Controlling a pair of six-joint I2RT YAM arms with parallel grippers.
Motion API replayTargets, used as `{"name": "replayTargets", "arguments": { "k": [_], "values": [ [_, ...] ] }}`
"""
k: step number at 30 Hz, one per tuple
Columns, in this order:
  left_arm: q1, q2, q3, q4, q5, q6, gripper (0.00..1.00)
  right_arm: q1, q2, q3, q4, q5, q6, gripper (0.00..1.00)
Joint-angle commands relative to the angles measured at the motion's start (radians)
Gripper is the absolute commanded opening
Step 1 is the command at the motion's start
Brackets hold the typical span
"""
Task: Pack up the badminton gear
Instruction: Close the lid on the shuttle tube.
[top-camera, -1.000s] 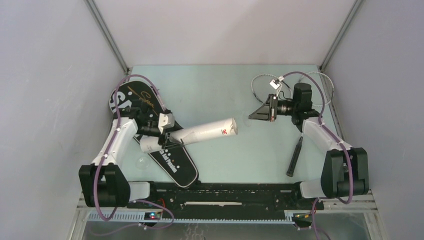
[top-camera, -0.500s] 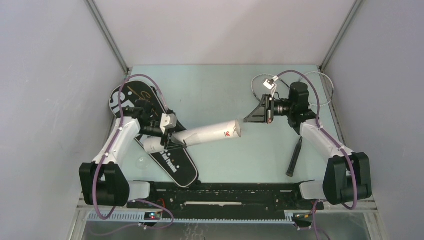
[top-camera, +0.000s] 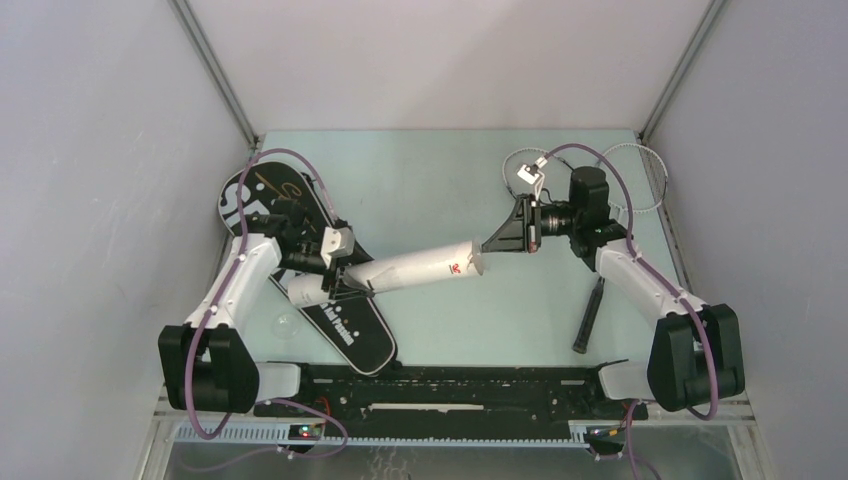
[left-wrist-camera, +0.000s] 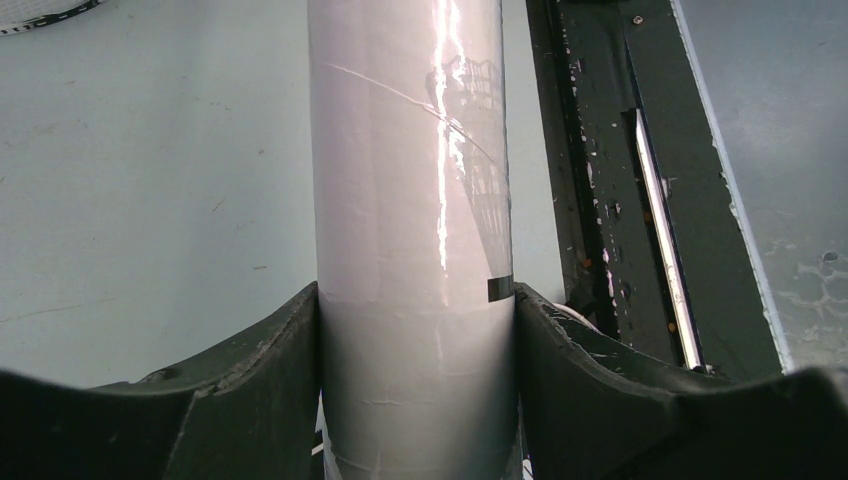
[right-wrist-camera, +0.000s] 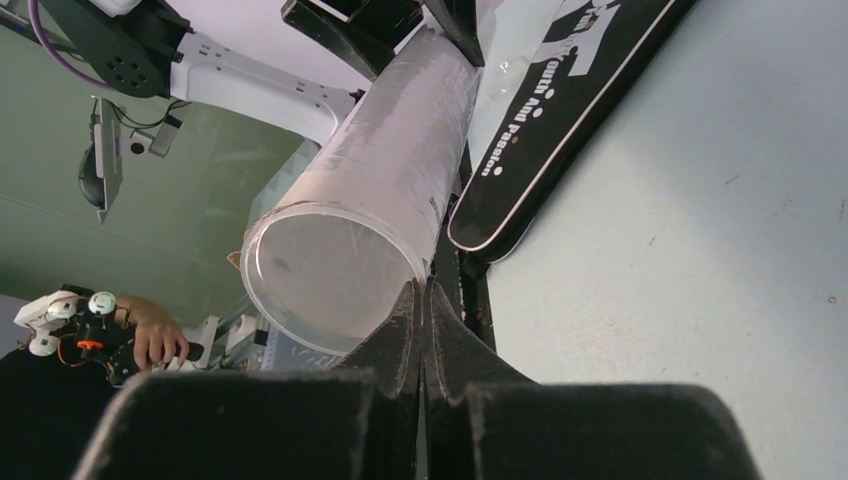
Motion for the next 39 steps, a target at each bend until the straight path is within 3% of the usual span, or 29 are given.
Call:
{"name": "replayTargets", "arguments": {
  "k": [1,12,39],
  "values": [
    [-0.006,-0.003,0.091,0.007,0.081,-0.013,0.38,0.019,-0.046,0.009,-0.040,0.008,-0.062,0.00],
    [-0.007,0.002,0.104,0.019,0.069,-0.040,0.38,0.036,-0.103,0.009,-0.101,0.066,-0.122,0.00],
    [-0.025,0.000,0.082,0.024,0.064,-0.041,0.38,0.033,-0.116,0.009,-0.026,0.155,-0.027,0.00]
  ]
}}
